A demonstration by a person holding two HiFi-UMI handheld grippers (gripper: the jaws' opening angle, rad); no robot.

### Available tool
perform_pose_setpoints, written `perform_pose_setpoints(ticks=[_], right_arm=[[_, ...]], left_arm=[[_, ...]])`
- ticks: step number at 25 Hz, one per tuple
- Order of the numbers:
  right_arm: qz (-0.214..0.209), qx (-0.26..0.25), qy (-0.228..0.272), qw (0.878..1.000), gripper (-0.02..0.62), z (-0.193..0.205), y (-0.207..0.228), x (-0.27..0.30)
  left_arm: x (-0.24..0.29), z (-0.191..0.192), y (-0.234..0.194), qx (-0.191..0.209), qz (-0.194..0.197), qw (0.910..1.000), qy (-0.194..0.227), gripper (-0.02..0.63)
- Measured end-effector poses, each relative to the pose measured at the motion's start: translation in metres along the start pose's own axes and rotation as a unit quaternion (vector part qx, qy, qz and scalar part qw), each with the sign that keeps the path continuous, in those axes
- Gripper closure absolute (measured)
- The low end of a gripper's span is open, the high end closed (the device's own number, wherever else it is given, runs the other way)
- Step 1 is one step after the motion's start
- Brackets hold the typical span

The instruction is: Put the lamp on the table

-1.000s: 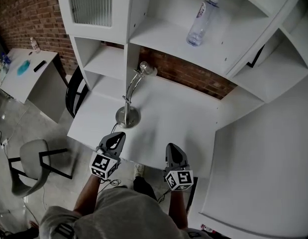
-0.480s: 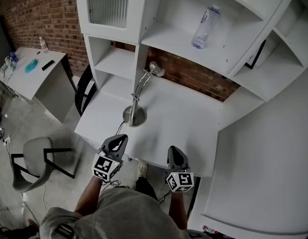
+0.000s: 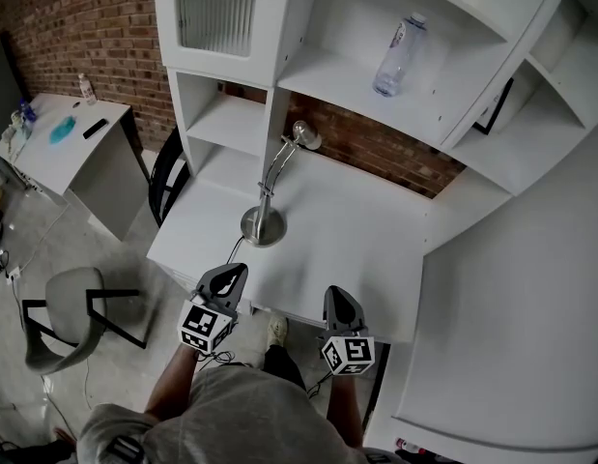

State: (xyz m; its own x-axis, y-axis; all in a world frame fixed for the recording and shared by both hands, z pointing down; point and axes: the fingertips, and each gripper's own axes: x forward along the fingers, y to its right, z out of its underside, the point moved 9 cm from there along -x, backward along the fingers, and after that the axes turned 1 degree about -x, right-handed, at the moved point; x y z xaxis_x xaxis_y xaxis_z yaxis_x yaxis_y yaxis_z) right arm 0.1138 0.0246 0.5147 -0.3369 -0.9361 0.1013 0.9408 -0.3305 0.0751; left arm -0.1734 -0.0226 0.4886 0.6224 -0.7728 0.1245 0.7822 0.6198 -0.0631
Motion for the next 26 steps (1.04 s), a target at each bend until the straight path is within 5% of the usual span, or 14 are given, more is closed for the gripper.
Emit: perform_pose_setpoints(ticks=[26], right_arm=[[0.002, -0.001, -0.005, 1.0, 0.572, -0.0012, 0.0013, 0.0092]], left_arm=[[0.0059, -0.0003, -0.0099, 0.0, -0.002, 1.0, 0.0, 0.598]])
